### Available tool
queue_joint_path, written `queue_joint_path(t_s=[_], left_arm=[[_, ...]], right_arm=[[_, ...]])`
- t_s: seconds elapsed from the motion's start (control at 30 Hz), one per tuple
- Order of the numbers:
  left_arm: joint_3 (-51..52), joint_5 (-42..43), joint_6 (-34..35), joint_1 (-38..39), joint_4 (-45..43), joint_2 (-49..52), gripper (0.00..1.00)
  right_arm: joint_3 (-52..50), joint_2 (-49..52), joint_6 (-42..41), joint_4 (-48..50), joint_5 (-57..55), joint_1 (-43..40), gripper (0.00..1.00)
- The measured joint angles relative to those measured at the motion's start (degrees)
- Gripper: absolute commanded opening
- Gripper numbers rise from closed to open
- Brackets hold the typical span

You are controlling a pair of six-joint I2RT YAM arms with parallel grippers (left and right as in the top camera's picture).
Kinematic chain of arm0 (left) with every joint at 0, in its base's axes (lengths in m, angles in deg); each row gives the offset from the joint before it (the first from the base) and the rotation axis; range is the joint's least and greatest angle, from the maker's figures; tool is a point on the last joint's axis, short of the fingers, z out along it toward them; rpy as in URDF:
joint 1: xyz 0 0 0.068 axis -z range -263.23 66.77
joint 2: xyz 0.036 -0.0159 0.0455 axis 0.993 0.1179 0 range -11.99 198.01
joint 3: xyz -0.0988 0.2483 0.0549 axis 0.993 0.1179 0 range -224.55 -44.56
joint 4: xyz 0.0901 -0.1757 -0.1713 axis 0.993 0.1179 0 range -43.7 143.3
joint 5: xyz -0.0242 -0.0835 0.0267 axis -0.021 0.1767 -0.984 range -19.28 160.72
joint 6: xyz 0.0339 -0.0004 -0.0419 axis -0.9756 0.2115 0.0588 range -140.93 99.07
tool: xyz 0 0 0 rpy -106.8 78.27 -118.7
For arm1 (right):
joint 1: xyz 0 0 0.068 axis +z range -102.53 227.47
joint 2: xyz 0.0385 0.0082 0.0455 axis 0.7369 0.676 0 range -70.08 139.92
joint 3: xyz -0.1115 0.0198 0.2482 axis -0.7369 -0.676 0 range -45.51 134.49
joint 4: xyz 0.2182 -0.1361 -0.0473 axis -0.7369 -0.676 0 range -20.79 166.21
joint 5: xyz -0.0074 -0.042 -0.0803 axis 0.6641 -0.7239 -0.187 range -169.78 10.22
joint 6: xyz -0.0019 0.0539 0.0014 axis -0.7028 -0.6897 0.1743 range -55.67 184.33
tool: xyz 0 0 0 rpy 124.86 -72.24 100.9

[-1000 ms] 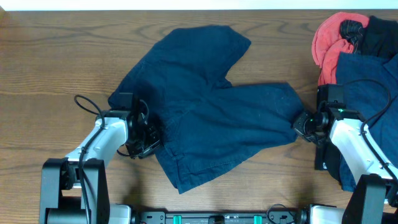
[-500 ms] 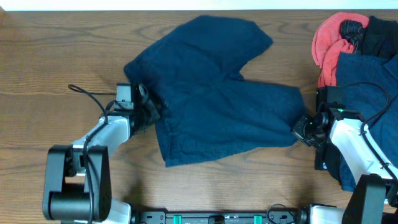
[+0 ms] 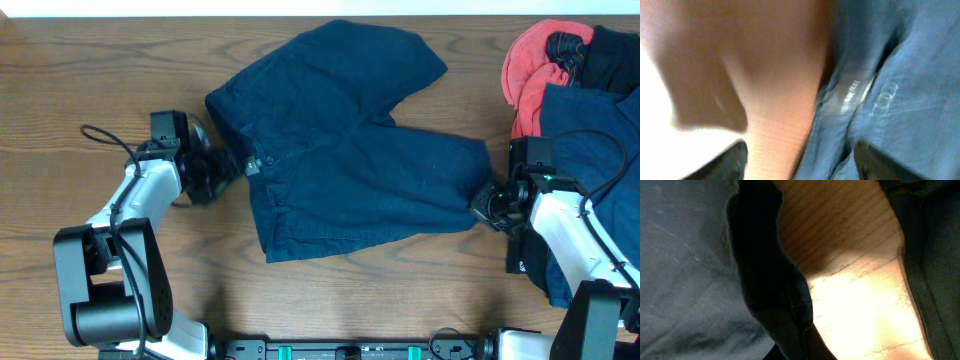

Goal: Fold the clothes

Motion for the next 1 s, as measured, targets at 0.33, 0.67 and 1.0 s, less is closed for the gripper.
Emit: queue_joint_path(t_s=[0.33, 0.67, 1.0], left_arm=[[0.42, 4.57, -3.26, 0.07, 32.54, -10.84, 0.84], [9.55, 3.63, 12.59, 1.86, 24.2, -31.43, 0.86], [27.02, 1.68, 33.44, 14.88, -0.85, -32.17, 0.85]], right_arm=[[-0.02, 0.0, 1.07, 1.07, 0.0, 0.0, 0.02], [-0.02, 0.0, 1.92, 1.14, 0.0, 0.0, 0.02], [-0.02, 0.0, 2.14, 0.96, 0.0, 0.0, 0.02]])
